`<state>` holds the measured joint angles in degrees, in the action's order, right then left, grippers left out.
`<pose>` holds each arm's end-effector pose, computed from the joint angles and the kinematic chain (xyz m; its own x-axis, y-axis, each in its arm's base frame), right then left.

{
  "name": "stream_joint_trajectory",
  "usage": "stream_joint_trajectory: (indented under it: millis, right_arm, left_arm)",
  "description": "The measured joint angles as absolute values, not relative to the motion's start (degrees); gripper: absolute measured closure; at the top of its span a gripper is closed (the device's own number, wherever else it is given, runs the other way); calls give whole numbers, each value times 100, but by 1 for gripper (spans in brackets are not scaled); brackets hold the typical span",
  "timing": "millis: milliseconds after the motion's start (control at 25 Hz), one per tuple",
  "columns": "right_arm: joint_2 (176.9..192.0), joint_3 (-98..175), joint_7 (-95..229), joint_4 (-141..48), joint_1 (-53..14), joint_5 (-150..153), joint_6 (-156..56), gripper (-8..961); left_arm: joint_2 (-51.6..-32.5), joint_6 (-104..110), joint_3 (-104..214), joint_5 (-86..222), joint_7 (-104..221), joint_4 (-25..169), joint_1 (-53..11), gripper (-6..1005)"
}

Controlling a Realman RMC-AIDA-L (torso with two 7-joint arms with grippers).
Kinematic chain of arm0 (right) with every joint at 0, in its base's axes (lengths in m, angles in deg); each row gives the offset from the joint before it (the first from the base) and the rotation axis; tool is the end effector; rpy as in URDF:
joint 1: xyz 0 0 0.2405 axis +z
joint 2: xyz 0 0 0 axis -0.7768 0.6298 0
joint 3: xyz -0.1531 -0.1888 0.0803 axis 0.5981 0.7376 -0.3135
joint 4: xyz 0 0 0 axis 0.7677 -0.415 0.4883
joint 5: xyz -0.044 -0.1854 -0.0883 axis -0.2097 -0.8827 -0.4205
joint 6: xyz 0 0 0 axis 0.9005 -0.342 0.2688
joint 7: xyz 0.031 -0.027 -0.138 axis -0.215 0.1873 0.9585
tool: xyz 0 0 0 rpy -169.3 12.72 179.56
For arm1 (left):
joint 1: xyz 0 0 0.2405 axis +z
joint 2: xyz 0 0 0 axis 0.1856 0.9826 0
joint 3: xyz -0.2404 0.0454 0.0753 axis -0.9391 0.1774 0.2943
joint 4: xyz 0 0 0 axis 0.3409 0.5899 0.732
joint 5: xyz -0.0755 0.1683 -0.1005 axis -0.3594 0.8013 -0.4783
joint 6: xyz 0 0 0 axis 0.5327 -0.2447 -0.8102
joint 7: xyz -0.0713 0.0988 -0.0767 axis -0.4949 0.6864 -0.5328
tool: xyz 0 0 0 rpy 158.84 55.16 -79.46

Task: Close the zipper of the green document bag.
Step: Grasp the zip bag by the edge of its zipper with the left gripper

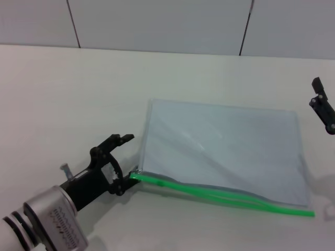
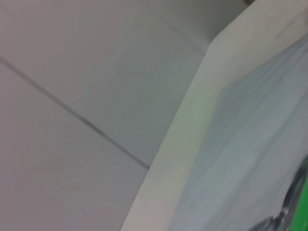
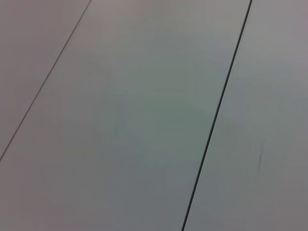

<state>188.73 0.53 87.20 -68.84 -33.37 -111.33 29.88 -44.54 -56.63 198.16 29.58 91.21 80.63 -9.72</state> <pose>0.2815 0.2739 -0.0189 0.7931 0.4283 -0.4330 -0.3791 -0.2093 -0.9014 -0.3174 0.2649 -0.0843 0.9062 -0.4208 -0.0424 -0.2744 -0.5087 -0.8160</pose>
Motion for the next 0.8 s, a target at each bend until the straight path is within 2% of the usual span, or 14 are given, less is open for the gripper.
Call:
stream_joint_trajectory:
  millis: [800]
  right_arm:
    - [18880,79,8720,-6918,-3265,-11159,2998,74]
  left_arm:
    - [-4457,-5369,19967,3176,10214,8129,-1355,244]
